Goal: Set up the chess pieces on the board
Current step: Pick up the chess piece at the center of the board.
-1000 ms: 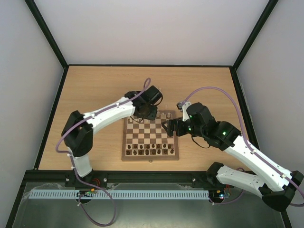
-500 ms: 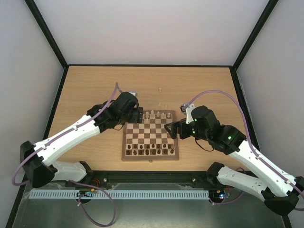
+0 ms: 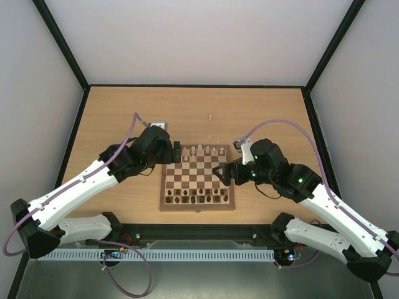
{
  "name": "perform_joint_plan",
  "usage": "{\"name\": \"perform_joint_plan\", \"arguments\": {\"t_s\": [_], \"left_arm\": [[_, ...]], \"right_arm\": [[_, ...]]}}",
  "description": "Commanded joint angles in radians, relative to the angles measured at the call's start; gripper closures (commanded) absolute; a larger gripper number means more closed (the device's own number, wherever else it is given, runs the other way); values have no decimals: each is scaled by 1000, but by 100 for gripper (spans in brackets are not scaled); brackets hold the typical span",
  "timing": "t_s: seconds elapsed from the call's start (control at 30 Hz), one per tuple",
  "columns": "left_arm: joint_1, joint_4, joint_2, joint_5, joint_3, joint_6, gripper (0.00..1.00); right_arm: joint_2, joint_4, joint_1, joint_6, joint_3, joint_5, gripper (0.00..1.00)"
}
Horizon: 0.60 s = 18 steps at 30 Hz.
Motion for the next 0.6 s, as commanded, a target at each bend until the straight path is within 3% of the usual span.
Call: {"name": "perform_joint_plan", "arguments": {"t_s": [0.0, 0.3, 0.57], "left_arm": [[6, -44, -16, -47, -9, -37, 1], [79, -82, -10, -23, 9, -11, 1], [302, -47, -7, 98, -15, 101, 1]], "right_arm": [[-12, 11, 3, 7, -6, -73, 1], [-18, 67, 3, 40, -44, -92, 2], [29, 108, 2, 70, -38, -105, 1]]}}
